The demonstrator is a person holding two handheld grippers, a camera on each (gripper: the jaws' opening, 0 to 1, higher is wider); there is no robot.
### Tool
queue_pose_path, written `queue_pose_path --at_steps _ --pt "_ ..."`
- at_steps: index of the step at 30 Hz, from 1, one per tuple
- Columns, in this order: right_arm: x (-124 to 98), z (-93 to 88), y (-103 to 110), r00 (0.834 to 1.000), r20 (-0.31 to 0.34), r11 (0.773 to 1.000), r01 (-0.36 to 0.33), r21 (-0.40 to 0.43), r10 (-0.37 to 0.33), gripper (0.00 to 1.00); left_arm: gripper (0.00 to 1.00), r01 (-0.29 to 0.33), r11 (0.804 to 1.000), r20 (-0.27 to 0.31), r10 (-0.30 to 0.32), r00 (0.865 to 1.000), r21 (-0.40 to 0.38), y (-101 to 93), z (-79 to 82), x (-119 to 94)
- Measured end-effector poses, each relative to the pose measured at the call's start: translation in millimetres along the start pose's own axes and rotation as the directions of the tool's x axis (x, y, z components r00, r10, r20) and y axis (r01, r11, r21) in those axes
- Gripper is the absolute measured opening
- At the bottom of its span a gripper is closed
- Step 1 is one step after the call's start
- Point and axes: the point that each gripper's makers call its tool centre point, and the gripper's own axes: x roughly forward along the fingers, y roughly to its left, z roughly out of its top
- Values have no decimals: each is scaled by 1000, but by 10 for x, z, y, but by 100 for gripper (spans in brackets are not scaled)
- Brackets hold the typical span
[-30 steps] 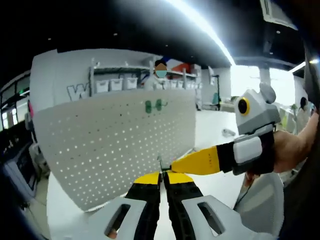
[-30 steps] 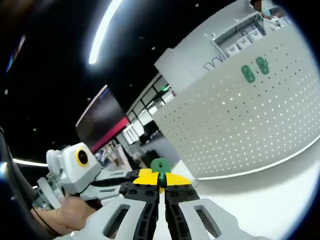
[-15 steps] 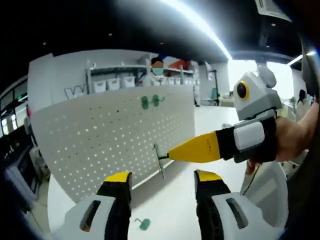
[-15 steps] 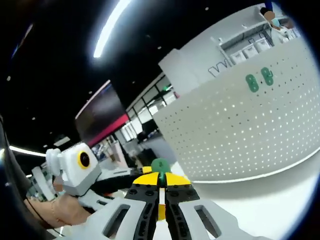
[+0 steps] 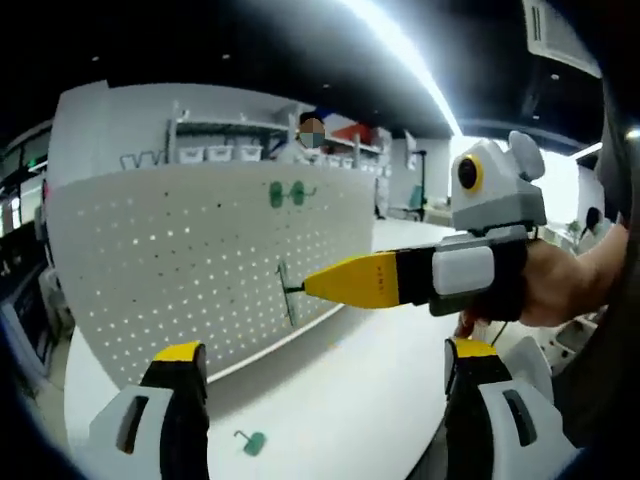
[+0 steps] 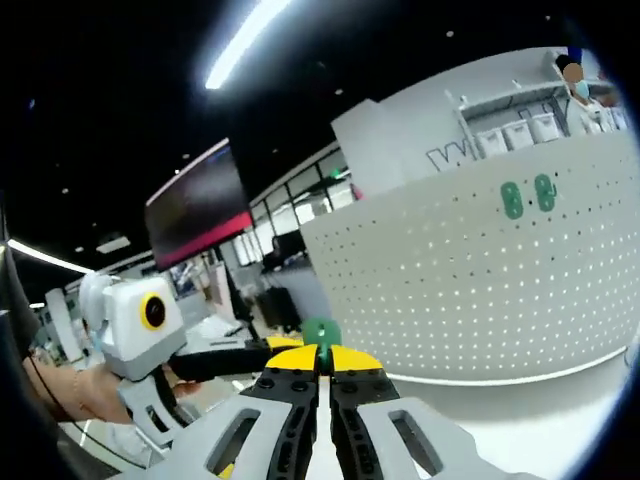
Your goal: Insert the hook assembly into the mounting plate slot until the hook locks in place.
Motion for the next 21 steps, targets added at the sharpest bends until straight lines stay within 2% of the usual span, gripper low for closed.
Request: queue_pose_path --at_steps 11,21 --pt "122 98 -196 999 20 995 51 -87 -49 0 100 -38 999 31 39 999 -21 127 119 -106" --pt "205 316 -492 991 75 985 122 -124 -113 0 98 -62 997 20 63 998 -38 234 86 -143"
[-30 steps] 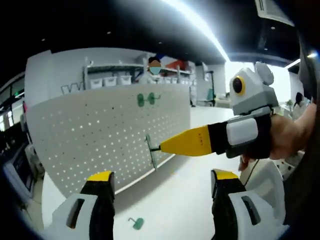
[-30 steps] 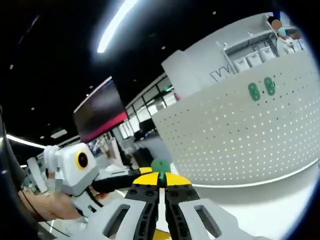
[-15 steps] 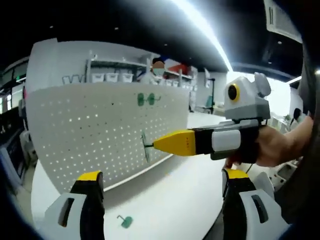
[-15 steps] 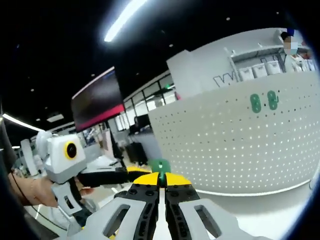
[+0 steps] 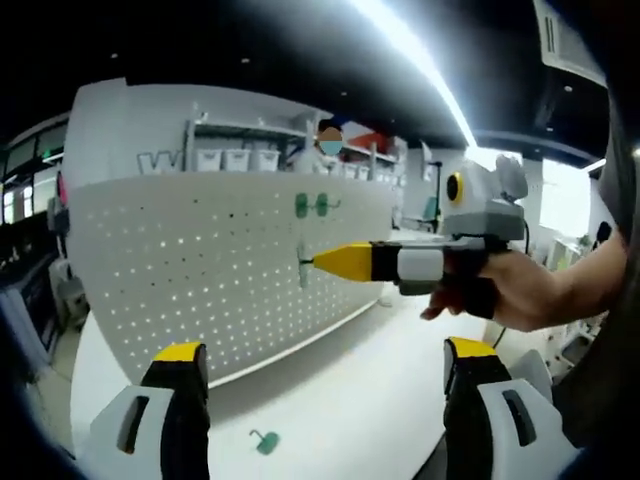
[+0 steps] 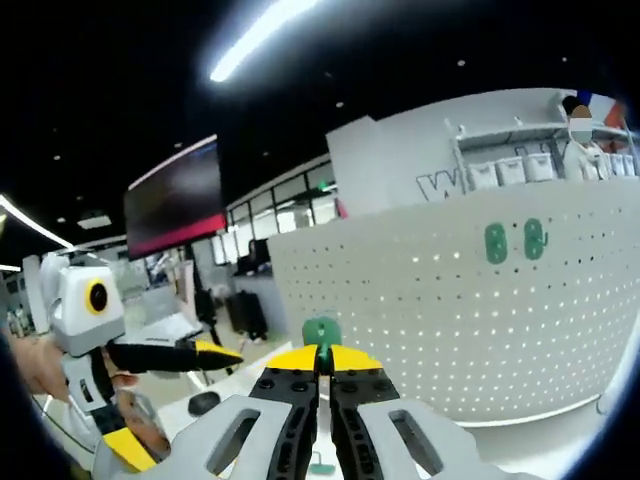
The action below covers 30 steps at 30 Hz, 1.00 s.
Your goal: Insert the hook assembly into the mounting plate slot until the hook locks in place.
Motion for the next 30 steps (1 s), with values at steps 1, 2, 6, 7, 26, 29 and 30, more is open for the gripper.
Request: queue_pose_path --at_steps 1,2,6,7,26,29,30 --pt "11 27 -62 1000 7 1000 14 1 -14 0 98 -2 1000 -2 2 1000 -2 8 -7 0" --pt "18 47 -103 1000 12 1000 22 -2 -22 0 98 -3 1000 -4 3 1000 -3 14 -15 -1" --pt "41 170 -316 997 36 998 63 -21 -62 0 98 -8 1000 -8 8 1000 -10 31 -35 1" --pt "47 204 -390 996 43 997 77 -24 -76 0 98 -10 1000 -11 10 1000 -11 38 -44 4" --pt "-96 617 -1330 948 159 960 281 -4 -277 0 95 0 999 -32 -1 999 -33 47 -120 96" --pt "-150 691 -1489 936 174 950 312 0 -307 0 94 7 999 -41 -9 999 -40 34 -150 119" --pt "-164 701 -1525 933 175 948 319 -2 -313 0 94 7 999 -43 -9 999 -39 32 -154 125"
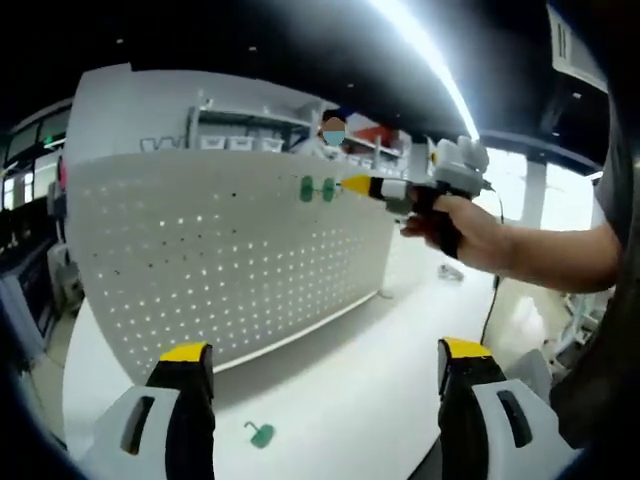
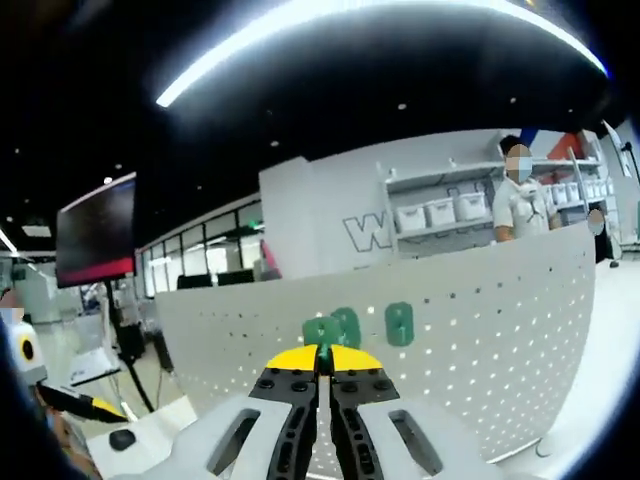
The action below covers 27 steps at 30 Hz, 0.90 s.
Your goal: Insert the hook assembly into the mounting plate slot until the hook locks in place.
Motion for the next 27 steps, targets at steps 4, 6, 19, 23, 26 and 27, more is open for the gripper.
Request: queue_pose_path --at_steps 4,6,19,23,26,27 --pt "-15 51 -172 999 8 999 34 -14 -34 0 94 6 1000 -6 -6 1000 1 -11 -7 27" --pt "-31 80 -241 999 14 998 51 -20 -51 0 94 7 1000 -6 -7 1000 0 -10 -4 33" --pt "-21 153 -637 990 28 988 143 -59 -141 0 95 13 1000 -17 -13 1000 -2 -31 -28 66" --pt "34 145 -773 986 25 984 165 -66 -164 0 95 16 1000 -19 -16 1000 2 -40 -24 72" --pt "88 133 -858 984 21 984 177 -35 -177 0 94 12 1000 -19 -12 1000 1 -18 -28 61" --pt "105 140 -864 984 26 984 176 -18 -175 0 94 10 1000 -20 -10 1000 0 -12 -31 57"
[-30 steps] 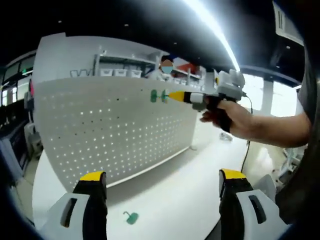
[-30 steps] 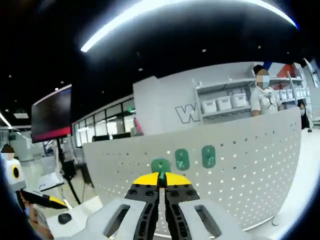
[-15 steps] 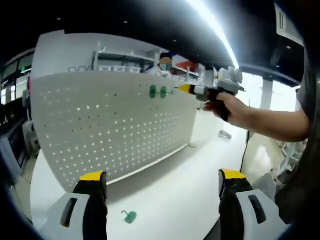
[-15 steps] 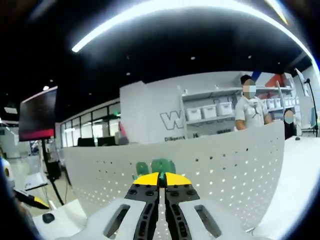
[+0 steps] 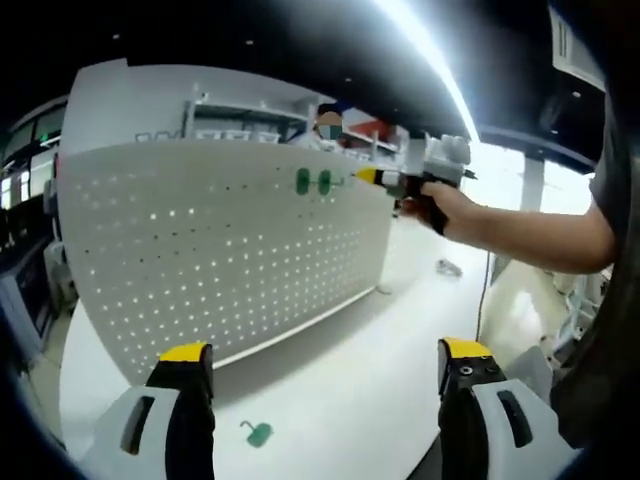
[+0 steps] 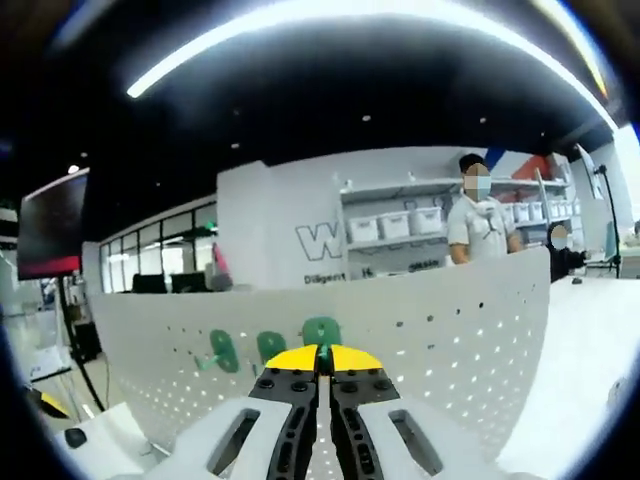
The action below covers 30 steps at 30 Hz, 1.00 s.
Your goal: Insert the hook assembly into the mounting plate slot until the hook locks in place.
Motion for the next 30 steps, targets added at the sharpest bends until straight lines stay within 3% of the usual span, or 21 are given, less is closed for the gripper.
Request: queue_pose_path --at_steps 13,30 --pt "161 -79 -40 1000 7 1000 4 -19 -4 0 94 -32 999 -12 32 999 -9 118 -52 -64" --pt "141 -114 -47 999 41 999 23 -38 -22 0 93 -71 997 -26 71 997 -24 256 -113 -160"
